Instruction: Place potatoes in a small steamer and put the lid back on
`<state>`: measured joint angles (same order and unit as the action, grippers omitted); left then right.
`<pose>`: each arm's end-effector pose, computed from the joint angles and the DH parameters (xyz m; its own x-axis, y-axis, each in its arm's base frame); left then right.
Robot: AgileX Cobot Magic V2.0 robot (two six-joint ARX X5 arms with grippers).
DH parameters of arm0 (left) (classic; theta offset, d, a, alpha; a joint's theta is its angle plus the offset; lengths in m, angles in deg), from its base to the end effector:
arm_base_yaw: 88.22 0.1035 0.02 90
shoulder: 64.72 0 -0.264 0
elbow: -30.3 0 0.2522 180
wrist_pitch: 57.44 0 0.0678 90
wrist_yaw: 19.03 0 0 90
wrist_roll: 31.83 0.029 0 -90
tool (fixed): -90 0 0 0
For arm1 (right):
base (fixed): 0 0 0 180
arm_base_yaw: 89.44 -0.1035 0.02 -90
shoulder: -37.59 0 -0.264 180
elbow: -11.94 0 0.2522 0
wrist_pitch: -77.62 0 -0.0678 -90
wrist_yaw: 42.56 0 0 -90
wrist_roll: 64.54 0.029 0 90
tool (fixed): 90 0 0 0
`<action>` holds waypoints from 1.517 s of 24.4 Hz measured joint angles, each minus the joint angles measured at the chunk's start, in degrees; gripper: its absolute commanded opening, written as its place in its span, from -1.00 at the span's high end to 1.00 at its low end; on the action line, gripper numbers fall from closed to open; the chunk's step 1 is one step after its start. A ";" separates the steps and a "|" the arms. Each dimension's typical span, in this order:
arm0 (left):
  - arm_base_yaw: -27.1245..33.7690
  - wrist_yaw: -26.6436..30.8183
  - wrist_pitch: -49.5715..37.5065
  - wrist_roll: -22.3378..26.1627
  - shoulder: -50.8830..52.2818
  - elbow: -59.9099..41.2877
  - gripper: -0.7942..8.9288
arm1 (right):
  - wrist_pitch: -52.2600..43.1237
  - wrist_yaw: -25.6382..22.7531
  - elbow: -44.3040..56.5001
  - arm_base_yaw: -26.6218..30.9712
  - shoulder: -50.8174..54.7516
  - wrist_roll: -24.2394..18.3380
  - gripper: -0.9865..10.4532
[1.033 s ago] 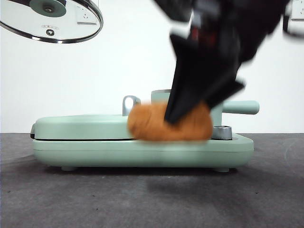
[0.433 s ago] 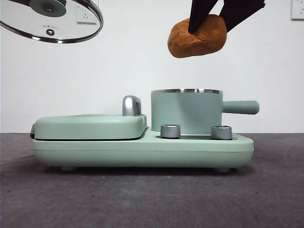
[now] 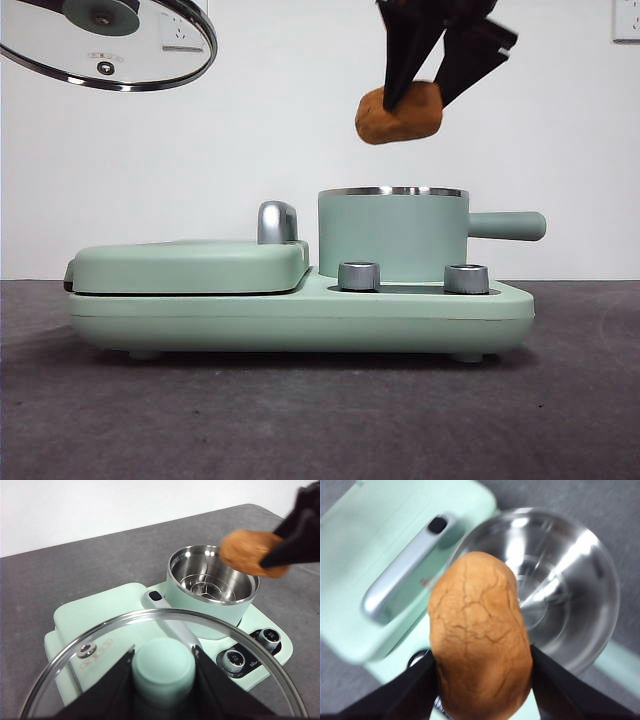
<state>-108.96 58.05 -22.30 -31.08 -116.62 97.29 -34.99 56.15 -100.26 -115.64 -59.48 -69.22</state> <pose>0.1762 -0.0736 0.3440 0.7771 -0.5333 -0.3342 0.5457 0.8355 -0.0644 0.3166 0.1607 0.3550 0.4760 0.4030 -0.7817 -0.5757 0.8147 0.0694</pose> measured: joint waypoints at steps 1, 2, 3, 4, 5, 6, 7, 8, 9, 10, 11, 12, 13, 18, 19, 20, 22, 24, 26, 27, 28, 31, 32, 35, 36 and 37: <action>0.00 0.00 0.00 0.00 0.00 0.00 0.82 | -0.44 0.00 -0.90 0.35 -1.22 -0.07 0.43; 0.00 0.00 0.00 -0.02 0.00 0.00 0.82 | -0.83 0.00 -1.70 0.66 -2.38 -0.09 0.43; 0.00 0.00 0.00 -0.02 0.00 0.00 0.82 | -1.09 0.00 -2.29 0.92 -3.37 -0.11 0.43; 0.00 0.00 0.00 -0.02 0.00 0.00 0.82 | -1.20 0.02 -2.84 1.22 -4.46 -0.20 0.43; 0.00 0.00 0.02 -0.07 0.00 0.00 0.82 | -1.27 0.00 -3.15 1.44 -5.31 -0.24 0.43; 0.00 0.00 0.04 -0.13 0.00 0.00 0.82 | -1.64 -0.02 -3.17 1.57 -6.16 -0.35 0.43; 0.00 0.00 0.07 -0.13 0.00 0.00 0.82 | -1.97 -0.02 -3.17 1.79 -6.99 -0.44 0.43; 0.00 0.00 0.11 -0.13 0.00 0.00 0.82 | -2.27 -0.02 -3.17 1.86 -7.78 -0.44 0.43; 0.00 0.00 0.20 -0.15 0.00 0.00 0.82 | -2.75 -0.04 -3.17 1.95 -8.57 -0.46 0.43; 0.00 0.00 0.31 -0.15 0.00 0.00 0.82 | -3.21 -0.04 -3.17 1.99 -9.22 -0.46 0.43; 0.00 0.00 0.33 -0.15 0.00 0.00 0.82 | -3.63 -0.02 -3.17 2.10 -9.70 -0.46 0.43; 0.00 0.00 0.33 -0.15 0.00 0.00 0.82 | -4.00 -0.02 -3.17 2.21 -10.27 -0.46 0.43; 0.00 0.00 0.31 -0.15 0.00 0.00 0.82 | -4.37 -0.02 -3.17 2.21 -10.73 -0.46 0.43; 0.00 0.00 0.31 -0.15 0.00 0.00 0.82 | -5.68 -0.44 -3.17 2.29 -12.96 -0.96 0.43; -0.02 0.00 0.31 -0.17 0.00 0.00 0.82 | -5.86 -0.90 -3.17 2.29 -13.62 -1.07 0.43; 0.00 0.00 0.31 -0.17 0.00 0.00 0.82 | -6.08 -1.20 -3.17 2.32 -14.27 -1.11 0.43; -0.02 0.00 0.33 -0.17 0.00 0.00 0.82 | -6.40 -1.25 -3.17 2.32 -14.84 -1.16 0.43; 0.00 0.00 0.31 -0.17 0.00 0.00 0.82 | -6.91 -1.22 -3.17 2.29 -14.84 -1.22 0.43; -0.02 0.00 0.31 -0.15 0.00 0.00 0.82 | -6.97 -1.25 -3.17 2.32 -15.15 -1.31 0.43; -0.02 0.00 0.33 -0.15 0.00 0.00 0.82 | -6.95 -1.25 -3.17 2.32 -15.54 -1.31 0.43; -0.02 0.00 0.31 -0.17 0.00 0.00 0.82 | -6.95 -1.27 -3.17 2.32 -16.00 -1.31 0.43; -0.02 0.00 0.31 -0.15 0.00 0.00 0.82 | -7.52 -1.22 -3.21 2.29 -16.26 -1.33 0.28; -0.02 0.00 0.33 -0.15 0.00 0.00 0.82 | -7.56 -1.22 -3.21 2.29 -16.26 -1.33 0.23; -0.02 0.00 1.05 -0.15 0.00 0.00 0.82 | -7.50 -0.79 -3.30 2.29 -16.26 -1.33 0.23; 0.00 0.00 1.36 -0.15 0.00 0.00 0.82 | -7.41 -0.79 -3.52 2.29 -16.20 -1.33 0.23; -0.02 0.00 1.49 -0.15 0.00 0.00 0.82 | -7.39 -0.81 -3.58 2.29 -15.72 -1.33 0.23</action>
<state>-108.98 58.05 -20.81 -31.23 -116.62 97.29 -42.38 55.34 -103.84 -113.34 -75.20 -70.56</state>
